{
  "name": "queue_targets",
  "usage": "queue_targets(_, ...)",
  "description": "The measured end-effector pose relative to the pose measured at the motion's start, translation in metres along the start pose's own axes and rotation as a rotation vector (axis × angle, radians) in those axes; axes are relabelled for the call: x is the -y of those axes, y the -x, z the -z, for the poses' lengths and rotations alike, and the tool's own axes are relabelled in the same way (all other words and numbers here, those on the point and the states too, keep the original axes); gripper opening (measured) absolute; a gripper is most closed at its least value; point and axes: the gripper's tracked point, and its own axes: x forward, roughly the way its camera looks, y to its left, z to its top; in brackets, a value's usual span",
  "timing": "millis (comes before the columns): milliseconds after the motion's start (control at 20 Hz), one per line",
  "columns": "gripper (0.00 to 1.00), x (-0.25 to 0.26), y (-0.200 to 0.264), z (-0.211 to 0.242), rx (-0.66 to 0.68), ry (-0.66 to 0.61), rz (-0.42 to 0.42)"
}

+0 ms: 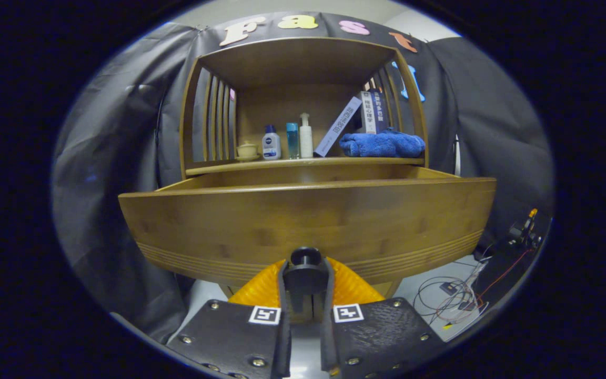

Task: Pull open the drawer, take out the items inside it, and place them on the countertop above the cabinet.

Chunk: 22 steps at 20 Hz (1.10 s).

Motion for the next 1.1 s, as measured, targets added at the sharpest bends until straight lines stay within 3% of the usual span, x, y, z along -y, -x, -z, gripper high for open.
queue_targets(150,0.23,0.0,0.0,-0.003,0.021,0.02,0.016)
queue_targets(250,0.36,0.0,0.001,0.0,-0.009,0.013,0.008)
queue_targets(350,0.42,0.002,0.012,-0.016,0.015,-0.012,0.003)
queue_targets(600,0.92,0.011,0.027,-0.046,0.002,-0.007,0.036)
queue_targets(800,0.99,0.017,0.035,-0.069,-0.04,0.081,0.129)
queue_targets(1100,0.97,-0.005,0.038,-0.126,-0.025,0.174,0.102)
